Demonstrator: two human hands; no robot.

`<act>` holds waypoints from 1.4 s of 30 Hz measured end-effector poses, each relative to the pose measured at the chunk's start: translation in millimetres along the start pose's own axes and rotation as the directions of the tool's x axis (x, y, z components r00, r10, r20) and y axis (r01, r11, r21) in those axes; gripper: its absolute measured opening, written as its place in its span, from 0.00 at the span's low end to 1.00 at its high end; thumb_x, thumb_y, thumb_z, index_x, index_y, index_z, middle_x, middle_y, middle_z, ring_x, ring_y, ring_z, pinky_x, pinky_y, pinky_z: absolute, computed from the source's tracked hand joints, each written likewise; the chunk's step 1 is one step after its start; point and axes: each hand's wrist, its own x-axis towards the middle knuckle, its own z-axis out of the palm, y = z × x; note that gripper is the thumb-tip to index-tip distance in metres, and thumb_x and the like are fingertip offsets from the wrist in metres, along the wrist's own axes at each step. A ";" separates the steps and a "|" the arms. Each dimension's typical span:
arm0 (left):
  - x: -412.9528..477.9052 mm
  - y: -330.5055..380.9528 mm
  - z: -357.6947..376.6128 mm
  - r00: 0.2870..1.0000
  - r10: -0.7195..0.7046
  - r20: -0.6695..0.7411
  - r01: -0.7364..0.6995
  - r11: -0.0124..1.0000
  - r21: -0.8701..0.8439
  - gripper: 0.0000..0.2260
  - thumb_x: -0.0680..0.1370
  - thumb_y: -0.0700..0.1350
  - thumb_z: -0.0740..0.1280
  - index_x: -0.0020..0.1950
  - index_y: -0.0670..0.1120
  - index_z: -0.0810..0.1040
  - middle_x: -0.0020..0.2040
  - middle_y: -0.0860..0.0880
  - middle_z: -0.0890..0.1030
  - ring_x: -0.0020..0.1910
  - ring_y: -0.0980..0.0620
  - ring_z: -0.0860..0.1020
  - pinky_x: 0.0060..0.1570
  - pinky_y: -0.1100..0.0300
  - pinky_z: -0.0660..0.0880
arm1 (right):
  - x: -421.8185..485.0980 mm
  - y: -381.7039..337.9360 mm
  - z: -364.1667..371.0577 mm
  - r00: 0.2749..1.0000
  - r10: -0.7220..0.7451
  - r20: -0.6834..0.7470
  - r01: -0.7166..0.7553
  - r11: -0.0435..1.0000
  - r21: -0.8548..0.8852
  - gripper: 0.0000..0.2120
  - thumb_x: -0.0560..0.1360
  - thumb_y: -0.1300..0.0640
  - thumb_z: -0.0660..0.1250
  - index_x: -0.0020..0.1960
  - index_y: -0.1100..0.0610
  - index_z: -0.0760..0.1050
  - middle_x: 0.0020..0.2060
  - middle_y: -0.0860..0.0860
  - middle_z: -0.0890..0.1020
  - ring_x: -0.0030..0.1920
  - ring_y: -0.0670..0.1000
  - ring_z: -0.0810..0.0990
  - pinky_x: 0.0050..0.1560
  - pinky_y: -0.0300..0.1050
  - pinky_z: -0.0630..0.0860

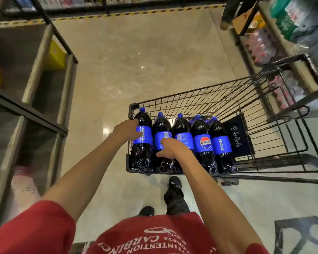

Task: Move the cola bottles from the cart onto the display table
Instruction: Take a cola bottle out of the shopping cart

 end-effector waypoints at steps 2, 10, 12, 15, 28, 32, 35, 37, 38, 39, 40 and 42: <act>13.6 6.8 1.2 0.999 -0.046 0.020 0.047 0.999 -0.012 0.20 0.79 0.52 0.66 0.67 0.44 0.71 0.60 0.43 0.78 0.57 0.43 0.77 0.51 0.51 0.74 | 15.3 8.9 -7.8 0.999 -0.035 0.036 0.035 0.999 -0.006 0.26 0.79 0.46 0.68 0.71 0.58 0.69 0.67 0.57 0.76 0.64 0.59 0.76 0.58 0.52 0.74; 70.3 16.3 17.7 0.977 -0.214 0.021 0.215 0.969 -0.119 0.24 0.79 0.52 0.67 0.71 0.43 0.68 0.61 0.40 0.77 0.59 0.39 0.77 0.52 0.49 0.74 | 77.3 28.4 -12.9 0.979 -0.123 0.162 0.106 0.988 0.108 0.29 0.80 0.48 0.68 0.75 0.61 0.64 0.72 0.60 0.71 0.70 0.61 0.71 0.65 0.52 0.71; 85.7 18.1 22.2 0.970 -0.241 -0.015 0.234 0.954 -0.189 0.25 0.79 0.51 0.68 0.71 0.41 0.68 0.62 0.38 0.76 0.60 0.37 0.77 0.53 0.48 0.74 | 93.8 26.4 -3.8 0.971 -0.141 0.194 0.112 0.982 0.155 0.30 0.79 0.48 0.69 0.74 0.61 0.65 0.71 0.61 0.72 0.70 0.62 0.72 0.62 0.51 0.71; 106.2 23.1 29.6 0.963 -0.264 -0.049 0.242 0.933 -0.267 0.27 0.78 0.51 0.69 0.72 0.39 0.67 0.64 0.36 0.74 0.60 0.36 0.77 0.54 0.48 0.74 | 113.8 22.8 13.4 0.965 -0.136 0.226 0.075 0.963 0.260 0.29 0.79 0.48 0.69 0.72 0.63 0.67 0.69 0.61 0.73 0.67 0.62 0.73 0.59 0.51 0.71; 154.8 9.1 54.7 0.951 -0.308 0.016 0.302 0.918 -0.258 0.47 0.69 0.60 0.79 0.78 0.42 0.59 0.71 0.36 0.67 0.71 0.36 0.68 0.65 0.43 0.71 | 168.2 -3.0 109.4 0.968 0.063 0.242 -0.233 0.581 0.780 0.57 0.52 0.24 0.77 0.70 0.56 0.67 0.64 0.54 0.77 0.64 0.55 0.77 0.65 0.56 0.75; 156.8 13.7 61.1 0.940 -0.340 -0.018 0.330 0.923 -0.196 0.52 0.66 0.62 0.79 0.79 0.42 0.56 0.74 0.38 0.65 0.73 0.35 0.64 0.63 0.41 0.71 | 169.6 -13.5 123.5 0.958 0.107 0.267 -0.287 0.443 0.849 0.63 0.47 0.24 0.76 0.71 0.57 0.65 0.65 0.53 0.77 0.66 0.53 0.76 0.67 0.55 0.75; 156.9 13.5 65.3 0.937 -0.346 -0.048 0.332 0.925 -0.186 0.52 0.66 0.63 0.79 0.79 0.42 0.57 0.73 0.40 0.66 0.73 0.37 0.65 0.62 0.42 0.72 | 175.0 -15.7 126.8 0.960 0.141 0.243 -0.279 0.386 0.879 0.61 0.44 0.25 0.78 0.68 0.56 0.69 0.61 0.51 0.80 0.63 0.51 0.78 0.64 0.53 0.77; 157.4 13.7 64.9 0.936 -0.347 -0.065 0.329 0.924 -0.192 0.51 0.65 0.63 0.79 0.78 0.42 0.59 0.72 0.41 0.67 0.71 0.38 0.67 0.61 0.44 0.73 | 177.3 -16.8 126.0 0.958 0.152 0.244 -0.284 0.375 0.882 0.59 0.42 0.26 0.79 0.65 0.55 0.71 0.57 0.49 0.82 0.60 0.50 0.80 0.61 0.52 0.79; 157.1 14.6 64.2 0.934 -0.350 -0.069 0.332 0.923 -0.195 0.51 0.65 0.63 0.79 0.78 0.41 0.60 0.72 0.41 0.67 0.71 0.39 0.67 0.61 0.44 0.73 | 176.9 -17.7 123.7 0.957 0.156 0.245 -0.287 0.372 0.883 0.57 0.43 0.27 0.79 0.64 0.55 0.71 0.56 0.49 0.82 0.58 0.50 0.81 0.60 0.53 0.79; 156.7 15.6 63.7 0.932 -0.356 -0.073 0.336 0.921 -0.197 0.50 0.65 0.63 0.79 0.77 0.41 0.60 0.72 0.42 0.68 0.71 0.40 0.68 0.61 0.45 0.73 | 176.0 -18.2 121.6 0.956 0.159 0.245 -0.288 0.374 0.882 0.55 0.44 0.28 0.79 0.63 0.54 0.72 0.55 0.48 0.83 0.57 0.50 0.82 0.59 0.54 0.80; 156.3 16.4 63.9 0.930 -0.360 -0.082 0.338 0.920 -0.200 0.50 0.65 0.63 0.79 0.77 0.41 0.61 0.72 0.42 0.68 0.70 0.40 0.68 0.60 0.46 0.73 | 172.8 -18.5 116.9 0.957 0.165 0.240 -0.287 0.384 0.878 0.53 0.45 0.28 0.78 0.63 0.53 0.72 0.55 0.47 0.83 0.56 0.50 0.82 0.58 0.54 0.80; 154.9 16.2 65.6 0.928 -0.359 -0.099 0.331 0.917 -0.221 0.49 0.65 0.62 0.80 0.76 0.41 0.62 0.71 0.42 0.68 0.69 0.41 0.70 0.59 0.47 0.74 | 167.3 -17.6 112.5 0.955 0.174 0.240 -0.290 0.392 0.873 0.51 0.46 0.28 0.78 0.63 0.52 0.71 0.55 0.46 0.82 0.55 0.49 0.82 0.58 0.55 0.79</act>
